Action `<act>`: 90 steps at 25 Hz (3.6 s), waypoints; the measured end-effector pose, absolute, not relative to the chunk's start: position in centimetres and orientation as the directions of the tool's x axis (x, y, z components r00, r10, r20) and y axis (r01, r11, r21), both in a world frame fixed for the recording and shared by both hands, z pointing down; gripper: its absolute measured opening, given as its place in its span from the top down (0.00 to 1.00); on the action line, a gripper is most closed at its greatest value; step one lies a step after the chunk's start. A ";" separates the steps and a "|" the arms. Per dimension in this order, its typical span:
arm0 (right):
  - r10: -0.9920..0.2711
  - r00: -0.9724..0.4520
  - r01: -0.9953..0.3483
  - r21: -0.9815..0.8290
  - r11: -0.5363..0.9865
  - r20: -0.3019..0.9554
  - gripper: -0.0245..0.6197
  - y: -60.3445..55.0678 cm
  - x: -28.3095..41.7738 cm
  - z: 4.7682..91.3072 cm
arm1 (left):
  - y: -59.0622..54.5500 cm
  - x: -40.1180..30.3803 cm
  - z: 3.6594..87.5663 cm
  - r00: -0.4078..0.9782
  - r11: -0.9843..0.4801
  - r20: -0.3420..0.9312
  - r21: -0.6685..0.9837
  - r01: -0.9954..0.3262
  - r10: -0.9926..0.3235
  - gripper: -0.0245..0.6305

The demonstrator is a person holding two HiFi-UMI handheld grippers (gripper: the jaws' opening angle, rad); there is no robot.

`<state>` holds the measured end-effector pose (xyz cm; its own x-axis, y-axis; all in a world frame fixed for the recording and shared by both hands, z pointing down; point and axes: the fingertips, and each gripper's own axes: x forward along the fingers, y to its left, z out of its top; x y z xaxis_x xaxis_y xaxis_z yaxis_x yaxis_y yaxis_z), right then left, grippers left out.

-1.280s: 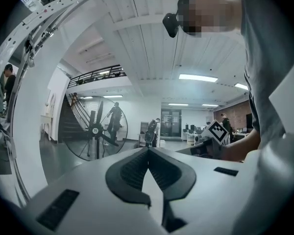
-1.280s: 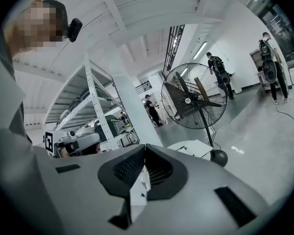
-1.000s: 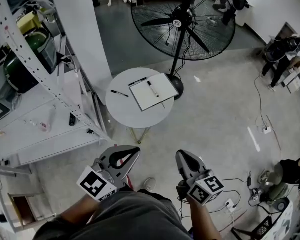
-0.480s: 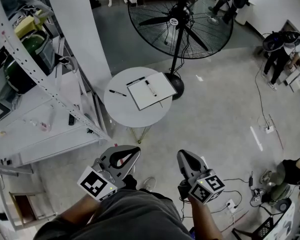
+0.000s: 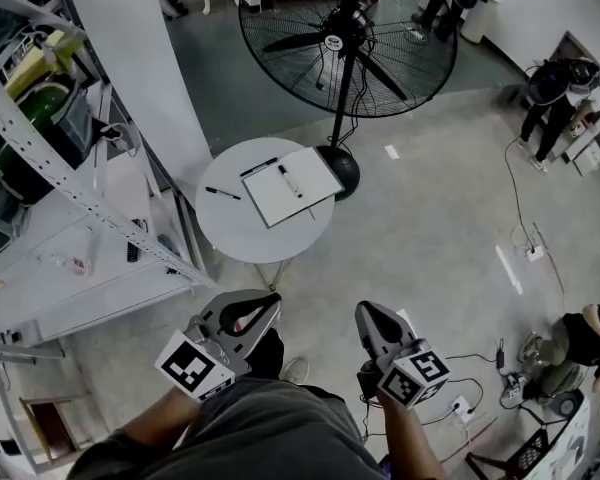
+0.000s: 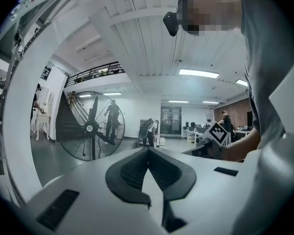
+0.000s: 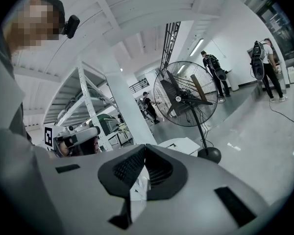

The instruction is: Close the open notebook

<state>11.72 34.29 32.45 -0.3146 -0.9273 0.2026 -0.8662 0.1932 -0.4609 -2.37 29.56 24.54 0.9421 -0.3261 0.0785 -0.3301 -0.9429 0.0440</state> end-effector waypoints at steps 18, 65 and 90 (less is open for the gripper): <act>-0.919 -0.312 -0.861 -0.479 0.168 0.240 0.93 22.2 13.2 34.3 | 17.0 -0.3 26.4 0.946 -0.943 0.092 0.094 -0.320 -0.312 0.94; -0.853 -0.400 -0.838 -0.510 0.193 0.335 0.93 -2.7 15.1 37.2 | -5.4 1.7 31.4 0.913 -0.892 0.233 0.234 -0.386 -0.334 0.94; -0.648 -0.584 -0.781 -0.555 0.286 0.489 0.93 -9.0 24.2 50.0 | -8.0 10.2 38.7 0.752 -0.738 0.435 0.247 -0.628 -0.495 0.94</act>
